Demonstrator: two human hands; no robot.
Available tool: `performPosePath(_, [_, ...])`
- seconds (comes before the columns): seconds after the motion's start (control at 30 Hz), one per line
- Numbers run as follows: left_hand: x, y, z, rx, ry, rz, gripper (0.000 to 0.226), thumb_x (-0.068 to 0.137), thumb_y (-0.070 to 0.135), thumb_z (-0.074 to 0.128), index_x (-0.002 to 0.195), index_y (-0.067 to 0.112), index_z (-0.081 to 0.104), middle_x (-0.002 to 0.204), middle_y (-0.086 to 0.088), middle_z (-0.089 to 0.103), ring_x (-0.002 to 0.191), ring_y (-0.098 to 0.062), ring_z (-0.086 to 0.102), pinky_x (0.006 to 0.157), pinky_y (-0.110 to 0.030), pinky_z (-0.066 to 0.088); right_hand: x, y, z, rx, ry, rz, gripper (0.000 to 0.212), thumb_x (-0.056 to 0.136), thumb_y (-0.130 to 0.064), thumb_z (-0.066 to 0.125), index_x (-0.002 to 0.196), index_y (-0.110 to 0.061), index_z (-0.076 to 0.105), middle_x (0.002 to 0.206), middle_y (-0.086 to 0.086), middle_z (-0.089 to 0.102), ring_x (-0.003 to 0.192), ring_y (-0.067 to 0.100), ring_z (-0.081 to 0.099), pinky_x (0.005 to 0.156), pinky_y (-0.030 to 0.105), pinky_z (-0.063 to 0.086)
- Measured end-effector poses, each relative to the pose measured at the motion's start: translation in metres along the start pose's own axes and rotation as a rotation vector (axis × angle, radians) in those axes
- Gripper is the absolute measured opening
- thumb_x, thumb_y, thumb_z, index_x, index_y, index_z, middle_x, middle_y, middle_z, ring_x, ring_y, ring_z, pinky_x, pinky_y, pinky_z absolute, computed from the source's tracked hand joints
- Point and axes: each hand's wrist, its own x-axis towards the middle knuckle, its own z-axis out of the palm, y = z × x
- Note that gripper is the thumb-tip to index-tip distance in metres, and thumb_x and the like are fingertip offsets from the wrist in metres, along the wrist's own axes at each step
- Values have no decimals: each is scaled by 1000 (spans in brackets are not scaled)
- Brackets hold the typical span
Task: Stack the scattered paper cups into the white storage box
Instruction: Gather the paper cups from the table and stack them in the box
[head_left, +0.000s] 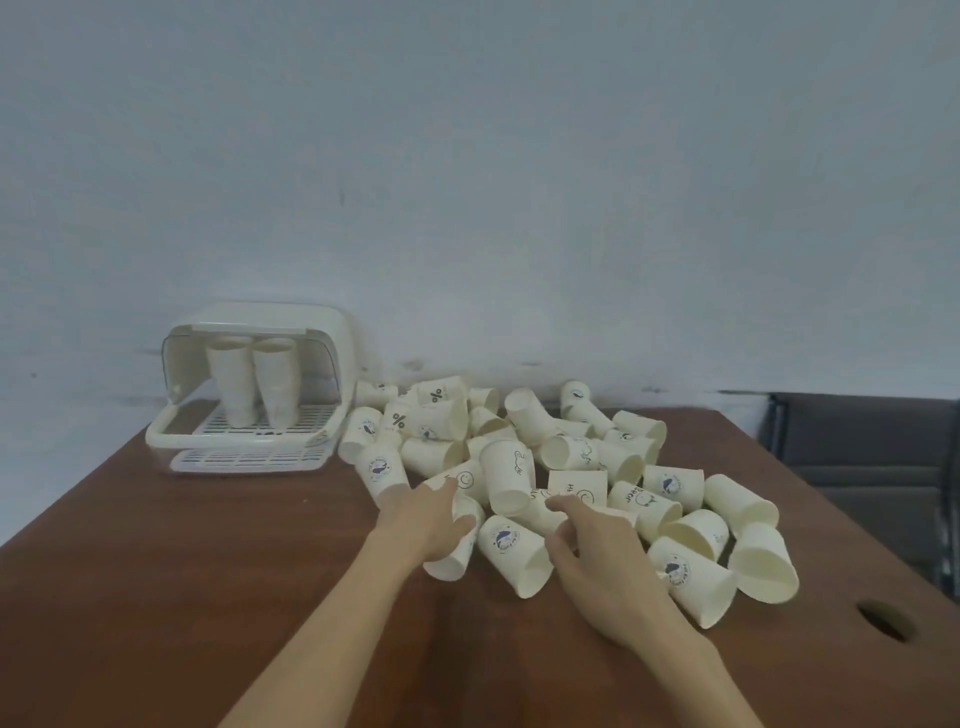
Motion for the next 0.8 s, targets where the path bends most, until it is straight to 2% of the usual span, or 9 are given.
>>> performPosePath(0.13, [4, 0, 4, 130, -62, 24, 71, 93, 61, 35, 152, 25, 19, 135, -10, 55, 125, -28, 47, 94, -41, 37, 2, 6, 5, -1, -24, 23, 40, 96, -21, 45, 135, -24, 46, 92, -10, 63, 100, 18, 56, 95, 35, 41])
performPosePath(0.27, [-2, 0, -1, 80, -108, 42, 69, 95, 49, 40, 153, 26, 12, 136, -13, 51, 127, -27, 43, 93, -38, 36, 4, 5, 10, 16, -24, 19, 39, 95, -20, 45, 135, -23, 47, 91, -9, 64, 97, 15, 56, 92, 31, 42])
performPosePath(0.4, [-11, 0, -9, 56, -115, 47, 63, 93, 47, 46, 148, 25, 25, 132, -13, 50, 123, -28, 46, 87, -35, 36, 5, 0, 15, 20, -20, 2, 38, 96, -21, 45, 134, -23, 47, 86, -11, 62, 94, 13, 56, 87, 27, 40])
performPosePath(0.5, [-14, -4, -11, 49, -90, 56, 57, 91, 49, 48, 139, 21, 34, 125, -13, 52, 114, -29, 51, 77, -34, 33, 6, -6, 16, 26, -20, -13, 37, 96, -21, 45, 132, -24, 48, 85, -10, 63, 93, 12, 55, 84, 25, 38])
performPosePath(0.57, [-15, -8, -11, 41, -75, 56, 51, 93, 49, 47, 133, 18, 39, 123, -12, 53, 112, -30, 52, 79, -36, 36, 8, -10, 16, 18, -12, -20, 37, 96, -22, 45, 133, -25, 48, 88, -9, 65, 97, 12, 56, 85, 26, 38])
performPosePath(0.67, [-15, -16, -11, -19, -70, 34, 42, 96, 44, 42, 126, 15, 44, 119, -11, 54, 109, -30, 53, 85, -40, 45, 10, -18, 15, 7, -2, -39, 38, 97, -23, 45, 135, -26, 46, 90, -9, 65, 97, 10, 55, 76, 24, 30])
performPosePath(0.8, [-21, -27, -10, -92, -44, 17, 28, 98, 33, 37, 113, 14, 49, 114, -7, 54, 102, -29, 55, 77, -39, 44, 8, -26, 16, 42, -13, -55, 37, 97, -21, 45, 134, -26, 47, 86, -7, 66, 88, 6, 53, 71, 21, 28])
